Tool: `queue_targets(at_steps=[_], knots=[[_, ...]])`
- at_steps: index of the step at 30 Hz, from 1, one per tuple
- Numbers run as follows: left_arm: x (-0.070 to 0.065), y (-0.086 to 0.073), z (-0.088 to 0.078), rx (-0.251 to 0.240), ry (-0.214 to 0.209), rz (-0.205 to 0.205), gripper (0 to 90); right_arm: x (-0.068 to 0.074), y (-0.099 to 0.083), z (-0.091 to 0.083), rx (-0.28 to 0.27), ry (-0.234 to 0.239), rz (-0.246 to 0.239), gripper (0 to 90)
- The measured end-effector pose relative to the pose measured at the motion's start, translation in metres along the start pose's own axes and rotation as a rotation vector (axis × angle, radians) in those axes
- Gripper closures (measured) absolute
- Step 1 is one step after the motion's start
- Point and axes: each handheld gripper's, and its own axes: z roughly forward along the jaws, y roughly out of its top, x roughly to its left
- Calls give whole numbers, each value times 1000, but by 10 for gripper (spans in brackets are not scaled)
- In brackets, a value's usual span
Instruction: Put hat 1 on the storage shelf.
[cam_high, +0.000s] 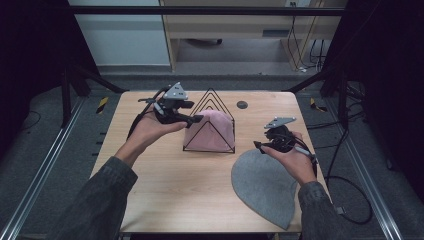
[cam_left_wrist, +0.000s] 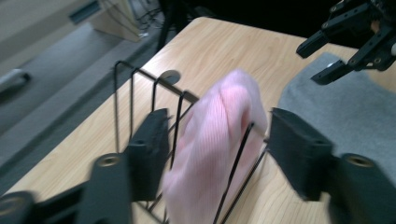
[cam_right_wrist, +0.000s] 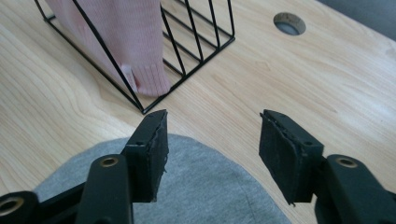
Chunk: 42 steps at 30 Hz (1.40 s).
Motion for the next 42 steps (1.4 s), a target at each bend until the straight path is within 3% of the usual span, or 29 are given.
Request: queue_targets(at_steps=[5,9,12,13,15,20,27,32,42], knots=[[-15,-25,-22,42,60,8,212,-7,-1,11,47,44,4,370],[-26,-58,-32,73,61,-9,122,-14,-7,27,107,70,13,399],[-38,-90,-34,118,73,-12,103,-19,-10,36,124,81,3,442],[-38,-90,-34,118,73,-12,99,-19,-10,36,124,81,3,442],[-45,-111,-34,136,66,-33,96,-20,-12,43,140,97,2,449],[-57,-147,-35,173,78,-78,93,-15,-14,56,182,116,-25,429],[-56,-175,-37,221,84,-114,96,-5,-13,69,216,143,-72,399],[-52,-184,-43,220,93,-141,99,-4,-12,72,218,155,-81,396],[-47,-197,-39,254,90,-169,101,-1,-13,77,231,191,-92,371]])
